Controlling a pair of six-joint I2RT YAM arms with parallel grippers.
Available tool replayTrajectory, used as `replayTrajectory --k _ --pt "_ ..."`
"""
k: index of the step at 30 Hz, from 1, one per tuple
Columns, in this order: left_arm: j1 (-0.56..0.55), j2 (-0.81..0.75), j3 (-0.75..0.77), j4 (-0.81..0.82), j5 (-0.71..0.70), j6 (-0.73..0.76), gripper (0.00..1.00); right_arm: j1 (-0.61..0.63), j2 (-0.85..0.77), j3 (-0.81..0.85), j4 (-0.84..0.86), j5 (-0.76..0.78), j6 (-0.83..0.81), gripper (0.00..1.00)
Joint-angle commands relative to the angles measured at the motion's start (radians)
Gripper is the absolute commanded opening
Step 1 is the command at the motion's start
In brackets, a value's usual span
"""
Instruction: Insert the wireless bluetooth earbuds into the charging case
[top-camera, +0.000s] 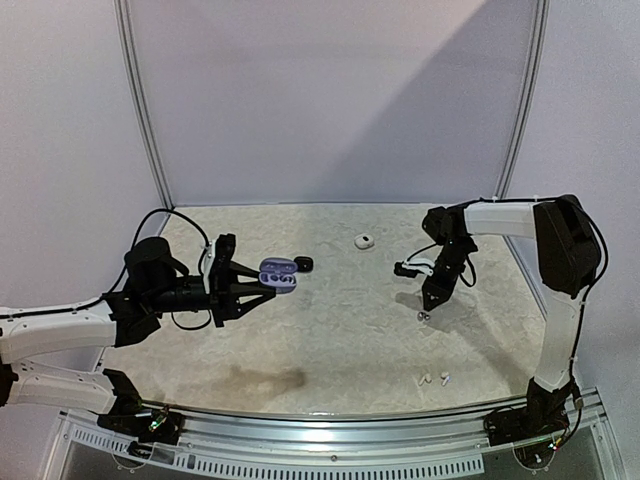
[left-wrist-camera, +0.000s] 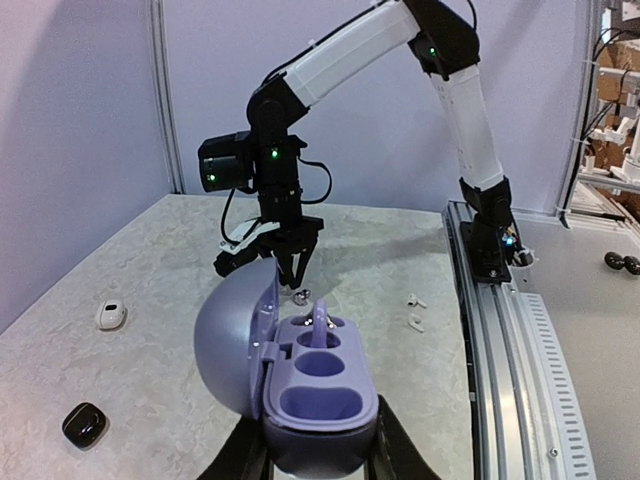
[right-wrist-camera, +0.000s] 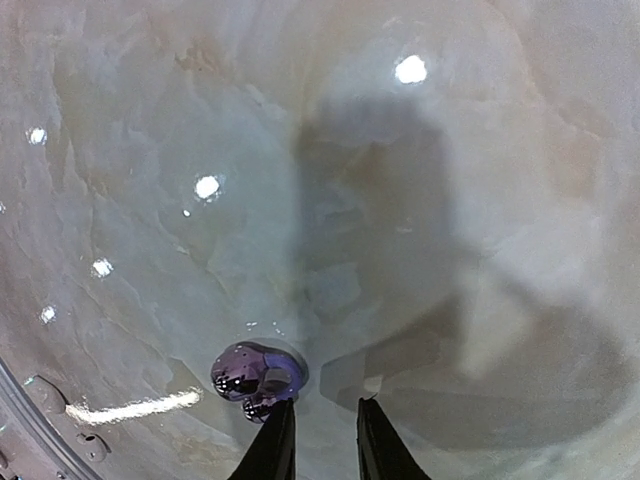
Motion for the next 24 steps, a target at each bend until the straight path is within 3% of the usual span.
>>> replayTrajectory --k 1,24 --pt "0.005 0.005 0.015 -0.018 0.014 0.026 0.00 0.015 0.010 -0.036 0.014 -0.019 -0.002 0.23" --pt "0.005 -0.002 0.014 -0.033 0.025 0.048 0.00 0.090 -0.019 -0.091 0.008 -0.081 0.093 0.22"
